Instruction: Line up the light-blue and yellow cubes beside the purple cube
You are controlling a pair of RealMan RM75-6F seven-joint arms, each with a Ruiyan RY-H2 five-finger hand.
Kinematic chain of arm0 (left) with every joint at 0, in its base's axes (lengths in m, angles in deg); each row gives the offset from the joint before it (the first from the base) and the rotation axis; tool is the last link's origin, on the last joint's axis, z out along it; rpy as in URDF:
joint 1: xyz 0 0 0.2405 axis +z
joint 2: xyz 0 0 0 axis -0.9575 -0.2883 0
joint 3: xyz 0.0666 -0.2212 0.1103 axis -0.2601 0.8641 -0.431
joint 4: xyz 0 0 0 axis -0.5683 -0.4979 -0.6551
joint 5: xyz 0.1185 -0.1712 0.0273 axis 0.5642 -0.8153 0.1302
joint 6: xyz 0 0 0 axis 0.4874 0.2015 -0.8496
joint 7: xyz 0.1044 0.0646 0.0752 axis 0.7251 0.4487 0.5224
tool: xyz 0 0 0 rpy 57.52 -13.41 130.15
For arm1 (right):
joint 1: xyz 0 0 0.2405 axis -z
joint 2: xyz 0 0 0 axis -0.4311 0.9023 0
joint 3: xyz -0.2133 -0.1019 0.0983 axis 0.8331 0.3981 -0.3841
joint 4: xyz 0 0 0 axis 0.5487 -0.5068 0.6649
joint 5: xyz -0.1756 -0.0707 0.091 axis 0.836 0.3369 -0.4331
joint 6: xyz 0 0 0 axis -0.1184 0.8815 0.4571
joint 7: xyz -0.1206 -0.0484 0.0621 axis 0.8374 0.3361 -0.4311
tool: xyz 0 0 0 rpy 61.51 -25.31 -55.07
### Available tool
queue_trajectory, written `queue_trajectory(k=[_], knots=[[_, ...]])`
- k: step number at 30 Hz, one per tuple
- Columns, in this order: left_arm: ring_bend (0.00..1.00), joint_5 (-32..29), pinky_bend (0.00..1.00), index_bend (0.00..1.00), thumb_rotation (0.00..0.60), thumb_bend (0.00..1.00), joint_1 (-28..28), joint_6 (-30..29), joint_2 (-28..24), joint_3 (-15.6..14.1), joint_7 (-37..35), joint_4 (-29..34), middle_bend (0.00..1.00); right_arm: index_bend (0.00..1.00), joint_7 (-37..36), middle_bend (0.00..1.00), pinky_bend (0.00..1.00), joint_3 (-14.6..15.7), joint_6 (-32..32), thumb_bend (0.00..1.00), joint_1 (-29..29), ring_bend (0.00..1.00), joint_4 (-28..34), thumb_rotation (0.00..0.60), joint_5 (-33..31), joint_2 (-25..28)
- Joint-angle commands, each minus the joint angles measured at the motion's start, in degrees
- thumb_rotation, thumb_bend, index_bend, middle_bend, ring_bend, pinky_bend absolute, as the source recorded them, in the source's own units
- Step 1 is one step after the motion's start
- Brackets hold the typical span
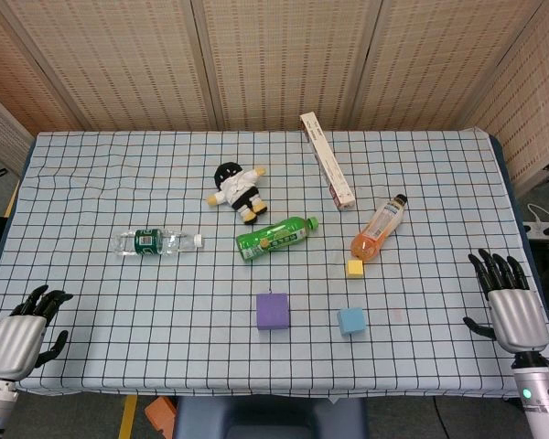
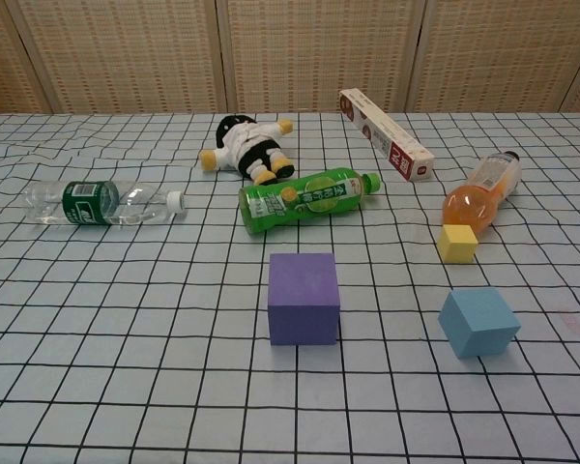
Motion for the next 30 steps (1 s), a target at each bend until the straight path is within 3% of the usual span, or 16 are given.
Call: queue_trajectory(k=[1, 9, 17, 20, 25, 26, 28, 30], knots=[[0.08, -0.07, 0.32, 0.23, 0.6, 0.42, 0.0, 0.04, -0.03, 0.02, 0.16, 0.15, 0.2, 0.0, -0.03, 0.0, 0.0, -0.02, 0.09, 0.0, 0.0, 0.0, -0.08, 0.6, 0.11, -0.06], [0.08, -0.49, 0.33, 0.24, 0.6, 0.42, -0.31, 0.96, 0.17, -0.02, 0.54, 0.04, 0.21, 0.0, -0.44, 0.0, 0.0, -0.22, 0.53, 0.0, -0.1, 0.0, -0.63, 0.6, 0.63, -0.4], [0.1, -1.05, 0.34, 0.25, 0.6, 0.42, -0.12, 1.25, -0.71, -0.22, 0.45, 1.15, 0.22, 0.0, 3.1, 0.0, 0.0, -1.88, 7.95, 0.0, 1.46, 0.0, -4.93, 0.6, 2.26, -5.5], [0.1, -1.1, 0.34, 0.25, 0.6, 0.42, 0.07, 0.9, -0.84, -0.19, 0.63, 1.44, 0.22, 0.04, 1.97, 0.01, 0.06, -2.22, 10.09, 0.0, 1.65, 0.0, -5.82, 0.6, 3.84, -6.16], [0.1, -1.44, 0.35, 0.25, 0.6, 0.42, 0.08, 0.92, -0.73, -0.03, 0.62, 1.27, 0.22, 0.18, 0.49, 0.14, 0.23, -2.68, 10.72, 0.0, 1.18, 0.1, -6.77, 0.6, 4.85, -6.5], [0.1, -1.64, 0.35, 0.25, 0.6, 0.42, 0.07, 1.03, -0.64, 0.02, 0.55, 1.12, 0.21, 0.22, 0.04, 0.2, 0.32, -2.95, 10.2, 0.0, 0.65, 0.14, -6.56, 0.6, 4.98, -6.27], [0.1, -2.21, 0.36, 0.25, 0.6, 0.42, -0.03, 1.58, -0.44, 0.04, 0.45, 0.85, 0.21, 0.3, 1.5, 0.37, 0.62, -3.99, 7.03, 0.0, -1.35, 0.28, -4.32, 0.6, 4.06, -4.92], [0.1, -2.28, 0.36, 0.25, 0.6, 0.42, -0.08, 1.68, -0.39, 0.07, 0.52, 0.86, 0.21, 0.35, 5.04, 0.53, 0.83, -5.1, 3.76, 0.0, -3.16, 0.44, -1.82, 0.6, 1.95, -4.63]])
